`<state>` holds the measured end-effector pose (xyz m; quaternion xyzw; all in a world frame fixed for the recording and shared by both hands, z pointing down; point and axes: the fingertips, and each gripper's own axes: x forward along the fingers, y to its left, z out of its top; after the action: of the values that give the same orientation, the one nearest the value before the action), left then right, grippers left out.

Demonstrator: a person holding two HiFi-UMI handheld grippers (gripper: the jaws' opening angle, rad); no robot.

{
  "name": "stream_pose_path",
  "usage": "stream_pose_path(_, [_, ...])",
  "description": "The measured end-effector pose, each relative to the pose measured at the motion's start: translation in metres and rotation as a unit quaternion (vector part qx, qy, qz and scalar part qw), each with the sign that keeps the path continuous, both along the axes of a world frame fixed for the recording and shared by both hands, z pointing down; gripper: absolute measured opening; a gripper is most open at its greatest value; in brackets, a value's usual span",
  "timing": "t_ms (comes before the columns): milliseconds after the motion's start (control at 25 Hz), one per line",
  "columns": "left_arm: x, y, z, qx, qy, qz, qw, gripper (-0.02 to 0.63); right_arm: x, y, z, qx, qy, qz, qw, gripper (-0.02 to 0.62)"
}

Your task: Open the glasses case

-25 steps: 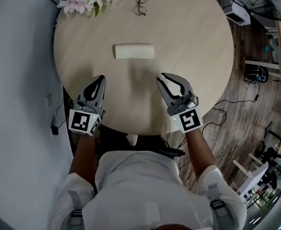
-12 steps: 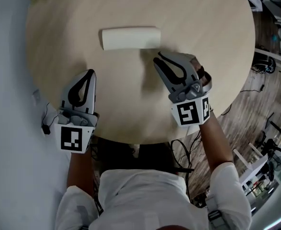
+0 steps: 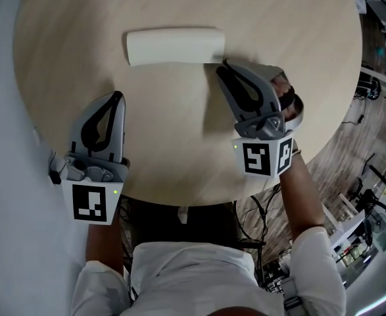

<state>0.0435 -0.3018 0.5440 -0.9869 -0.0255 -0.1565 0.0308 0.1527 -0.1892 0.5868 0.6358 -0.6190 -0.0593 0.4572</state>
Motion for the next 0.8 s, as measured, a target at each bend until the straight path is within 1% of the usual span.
stream_pose_path(120, [0.0,0.001,0.005,-0.005,0.001,0.0,1.0,0.011,-0.003,0.001,0.008,-0.008,0.005,-0.006,1.0,0.084])
stream_pose_path(240, [0.002,0.002,0.002,-0.014,0.012,-0.001,0.9998,0.011,-0.007,0.0,0.014,-0.016,0.007,-0.012,1.0,0.084])
stream_pose_path(560, [0.001,0.006,-0.002,-0.016,0.027,0.011,0.9995,0.011,-0.011,-0.01,0.019,-0.026,0.029,-0.012,0.999,0.083])
stream_pose_path(800, [0.008,0.014,-0.006,-0.021,0.03,0.02,0.9991,0.011,-0.007,-0.009,0.017,-0.031,0.039,-0.019,0.999,0.064])
